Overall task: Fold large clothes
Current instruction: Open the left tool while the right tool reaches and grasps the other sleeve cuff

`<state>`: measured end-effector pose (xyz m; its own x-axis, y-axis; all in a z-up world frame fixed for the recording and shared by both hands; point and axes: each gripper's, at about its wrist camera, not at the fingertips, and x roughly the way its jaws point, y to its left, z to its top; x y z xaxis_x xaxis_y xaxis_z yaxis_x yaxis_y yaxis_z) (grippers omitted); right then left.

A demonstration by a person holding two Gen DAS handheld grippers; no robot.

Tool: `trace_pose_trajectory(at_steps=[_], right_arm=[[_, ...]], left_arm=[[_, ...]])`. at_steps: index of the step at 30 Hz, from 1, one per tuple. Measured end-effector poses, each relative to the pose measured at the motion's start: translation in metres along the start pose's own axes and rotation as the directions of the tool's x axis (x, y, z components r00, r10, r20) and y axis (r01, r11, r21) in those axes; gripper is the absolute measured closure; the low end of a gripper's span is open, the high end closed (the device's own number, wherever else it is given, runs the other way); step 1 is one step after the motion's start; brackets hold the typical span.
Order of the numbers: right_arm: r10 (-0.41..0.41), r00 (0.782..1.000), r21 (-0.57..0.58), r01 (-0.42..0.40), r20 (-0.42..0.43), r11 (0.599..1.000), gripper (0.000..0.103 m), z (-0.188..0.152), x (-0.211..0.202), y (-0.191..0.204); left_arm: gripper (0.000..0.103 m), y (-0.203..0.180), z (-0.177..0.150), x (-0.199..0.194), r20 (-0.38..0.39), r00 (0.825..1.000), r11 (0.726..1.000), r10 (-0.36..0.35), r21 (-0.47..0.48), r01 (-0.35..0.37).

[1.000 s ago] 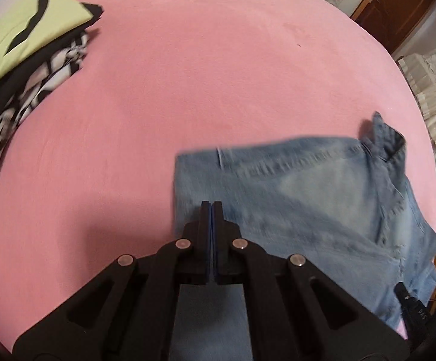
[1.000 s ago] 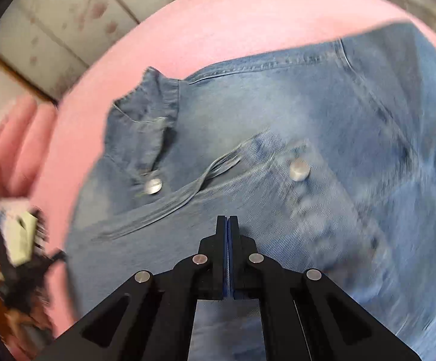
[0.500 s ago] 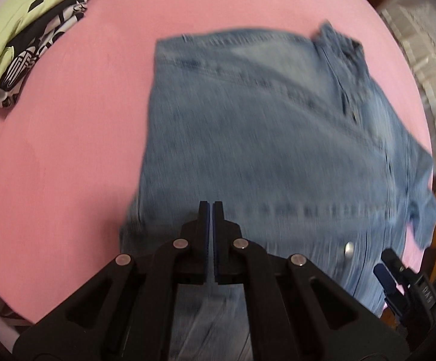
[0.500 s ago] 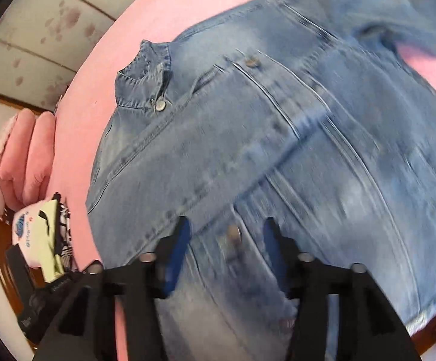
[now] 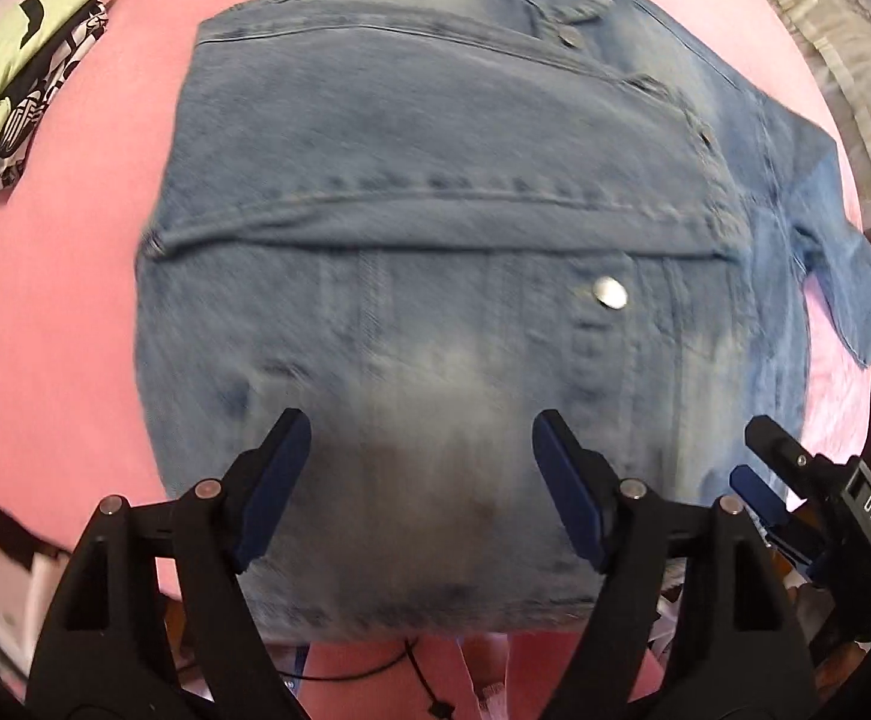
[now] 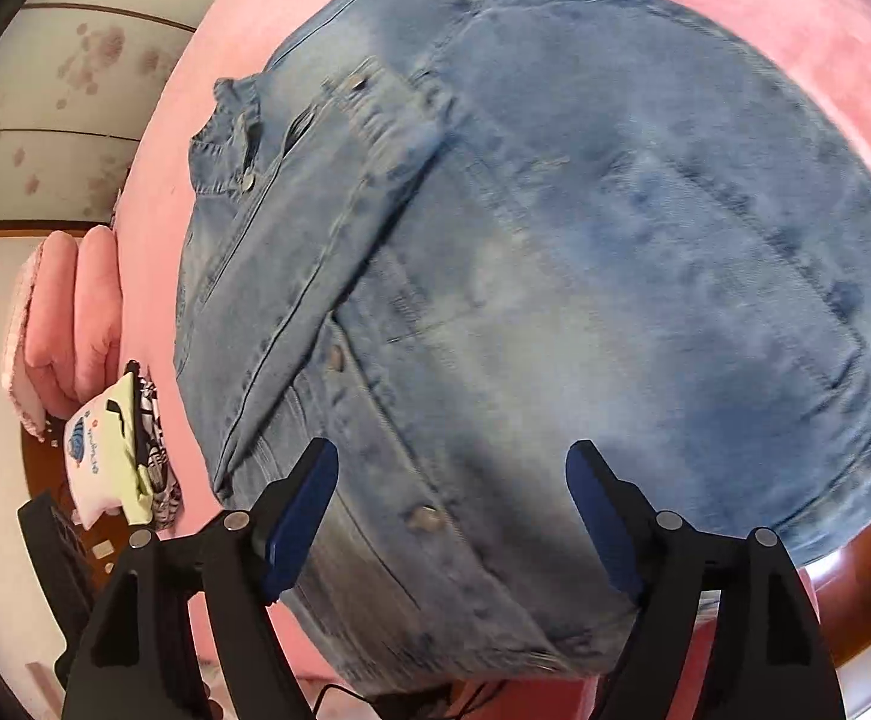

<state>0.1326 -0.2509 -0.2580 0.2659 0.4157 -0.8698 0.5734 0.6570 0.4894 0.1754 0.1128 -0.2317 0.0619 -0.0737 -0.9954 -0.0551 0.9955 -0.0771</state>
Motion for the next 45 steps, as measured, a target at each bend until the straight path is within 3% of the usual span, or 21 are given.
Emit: trace_pose_trajectory(at_steps=[9, 16, 26, 34, 39, 42, 45], right_arm=[[0.04, 0.999, 0.035, -0.04, 0.014, 0.999, 0.021, 0.048, -0.068, -0.08], [0.054, 0.995, 0.113, -0.064, 0.087, 0.992, 0.021, 0.099, -0.128, -0.158], [0.053, 0.977, 0.271, -0.109, 0.206, 0.956, 0.021, 0.158, -0.182, -0.263], [0.044, 0.934, 0.369, -0.182, 0.354, 0.911, 0.021, 0.215, -0.204, -0.327], [0.043, 0.906, 0.416, -0.235, 0.421, 0.878, 0.03, 0.251, -0.207, -0.354], [0.044, 0.878, 0.435, -0.279, 0.476, 0.856, 0.037, 0.272, -0.212, -0.366], [0.052, 0.867, 0.451, -0.308, 0.496, 0.838, 0.042, 0.289, -0.21, -0.377]], left_arm=[[0.029, -0.105, -0.023, -0.026, -0.008, 1.0, 1.0, 0.013, 0.02, -0.013], [0.029, -0.197, -0.034, -0.031, -0.004, 1.0, 0.994, 0.021, 0.104, -0.02], [0.029, -0.31, -0.043, -0.021, -0.014, 0.999, 0.96, 0.048, 0.276, -0.042], [0.029, -0.368, -0.045, -0.019, -0.008, 0.999, 0.926, 0.052, 0.375, -0.046], [0.029, -0.381, -0.04, -0.011, -0.033, 0.998, 0.933, 0.045, 0.36, -0.03], [0.029, -0.384, -0.038, -0.008, -0.033, 0.998, 0.938, 0.051, 0.343, -0.037], [0.029, -0.384, -0.037, -0.008, -0.03, 0.998, 0.939, 0.06, 0.341, -0.046]])
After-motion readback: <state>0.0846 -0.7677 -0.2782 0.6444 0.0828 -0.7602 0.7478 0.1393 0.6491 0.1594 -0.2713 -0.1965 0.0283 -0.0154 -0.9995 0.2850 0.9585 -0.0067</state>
